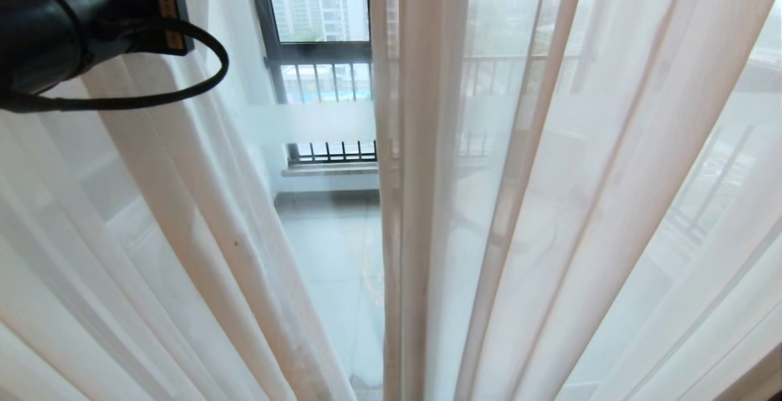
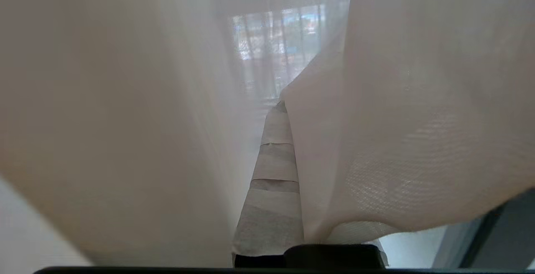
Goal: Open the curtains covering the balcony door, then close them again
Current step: Pull the inner curtains open on both sides
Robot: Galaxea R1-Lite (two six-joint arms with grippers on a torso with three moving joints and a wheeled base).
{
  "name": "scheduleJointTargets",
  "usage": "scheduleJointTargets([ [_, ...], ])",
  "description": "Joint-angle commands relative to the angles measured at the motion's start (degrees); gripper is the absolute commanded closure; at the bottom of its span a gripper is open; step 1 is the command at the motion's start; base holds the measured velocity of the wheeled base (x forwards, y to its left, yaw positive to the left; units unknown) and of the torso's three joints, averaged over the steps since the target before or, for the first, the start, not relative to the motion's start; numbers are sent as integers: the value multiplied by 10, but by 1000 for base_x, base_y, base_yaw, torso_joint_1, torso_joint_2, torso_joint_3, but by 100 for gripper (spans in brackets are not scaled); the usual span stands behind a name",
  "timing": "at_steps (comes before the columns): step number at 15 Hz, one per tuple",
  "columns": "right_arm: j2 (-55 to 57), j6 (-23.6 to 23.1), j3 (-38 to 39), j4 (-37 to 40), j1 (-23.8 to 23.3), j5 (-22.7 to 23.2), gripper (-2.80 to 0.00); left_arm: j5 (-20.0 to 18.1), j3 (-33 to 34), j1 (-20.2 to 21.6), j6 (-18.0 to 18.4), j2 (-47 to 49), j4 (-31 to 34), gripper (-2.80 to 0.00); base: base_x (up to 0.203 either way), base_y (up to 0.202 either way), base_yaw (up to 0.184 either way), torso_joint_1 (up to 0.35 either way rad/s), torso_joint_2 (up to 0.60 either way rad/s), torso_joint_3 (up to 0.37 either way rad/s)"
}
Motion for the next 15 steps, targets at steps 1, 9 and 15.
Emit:
scheduleJointTargets([
  [1, 0, 0, 0, 0, 0, 0, 0, 2, 22, 35, -1, -31, -1, 0, 0, 0, 0, 0, 0, 0],
  [9, 0, 0, 0, 0, 0, 0, 0, -3, 62, 138, -4, -76, 2, 0, 0, 0, 0, 0, 0, 0],
  [15, 0, 0, 0, 0, 0, 0, 0, -4, 83, 156, -11, -92, 2, 0, 0, 0, 0, 0, 0, 0],
])
